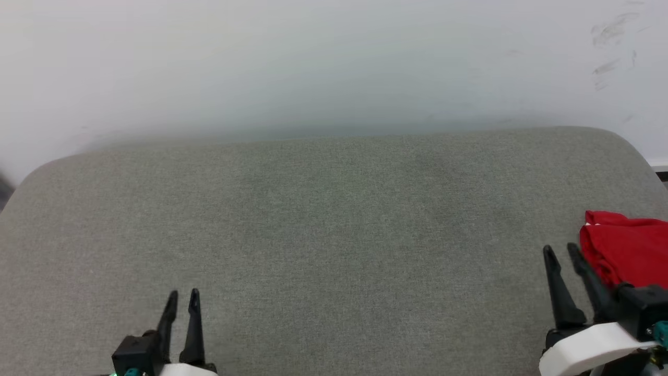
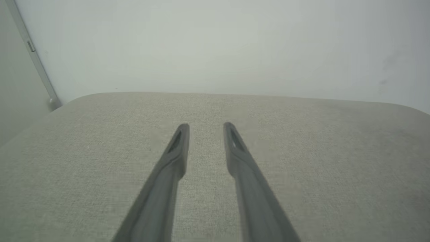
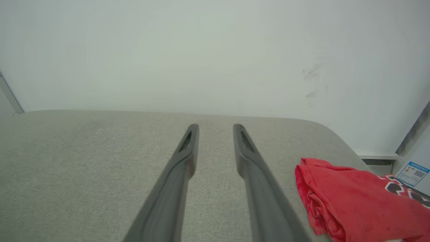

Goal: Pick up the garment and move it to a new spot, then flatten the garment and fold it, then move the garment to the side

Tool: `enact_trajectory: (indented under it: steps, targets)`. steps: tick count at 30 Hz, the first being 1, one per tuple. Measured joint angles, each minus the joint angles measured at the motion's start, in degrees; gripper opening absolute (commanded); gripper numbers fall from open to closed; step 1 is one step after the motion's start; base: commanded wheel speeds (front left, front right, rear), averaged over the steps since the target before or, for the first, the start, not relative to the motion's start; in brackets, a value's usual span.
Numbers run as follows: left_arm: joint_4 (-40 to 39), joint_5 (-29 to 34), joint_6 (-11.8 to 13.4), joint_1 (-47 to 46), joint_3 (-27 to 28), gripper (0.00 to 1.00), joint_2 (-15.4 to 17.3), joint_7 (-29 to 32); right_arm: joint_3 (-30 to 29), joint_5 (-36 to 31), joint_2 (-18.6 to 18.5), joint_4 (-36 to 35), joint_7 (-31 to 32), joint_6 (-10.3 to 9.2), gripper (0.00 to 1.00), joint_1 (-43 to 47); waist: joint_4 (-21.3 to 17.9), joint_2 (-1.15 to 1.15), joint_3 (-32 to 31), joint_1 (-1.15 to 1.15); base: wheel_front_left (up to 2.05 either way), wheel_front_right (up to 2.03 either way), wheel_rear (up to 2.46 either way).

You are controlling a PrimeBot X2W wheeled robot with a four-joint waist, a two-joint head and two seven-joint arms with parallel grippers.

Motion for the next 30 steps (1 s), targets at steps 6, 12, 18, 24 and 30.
enact_trajectory:
  steps: [6, 12, 18, 24, 30]
  targets:
    - [1.93, -3.27, -0.62, 0.89, 0.18, 0.00, -0.80, 1.19, 0.12, 3.82, 0.00, 2.45, 0.00, 0.00, 0.00, 0.74, 0.09, 0.00, 0.08, 0.00, 0.00, 0.00, 0.00]
    - [2.47, -10.37, -1.85, 0.40, 1.55, 0.00, -1.33, 3.10, 0.11, 12.38, -0.04, 4.68, 0.05, 0.00, 0.00, 0.26, 0.27, 0.00, 0.21, 0.00, 0.00, 0.00, 0.00]
    - [2.90, -16.01, -2.86, -0.64, 2.45, 0.00, -1.70, 4.54, 0.05, 19.12, -0.12, 6.42, 0.08, 0.00, 0.00, -0.68, 0.42, 0.00, 0.32, 0.00, 0.00, 0.00, 0.00]
    - [3.32, -21.31, -3.80, -1.52, 3.45, 0.00, -2.19, 5.94, 0.00, 25.31, -0.19, 8.01, 0.25, -0.01, 0.00, -1.57, 0.57, 0.00, 0.42, 0.00, 0.00, 0.00, 0.00]
    - [3.74, -26.22, -4.54, -2.04, 4.21, 0.00, -2.79, 7.17, -0.10, 30.97, -0.26, 9.50, 0.33, -0.01, 0.00, -2.26, 0.72, 0.00, 0.53, 0.00, 0.00, 0.00, 0.00]
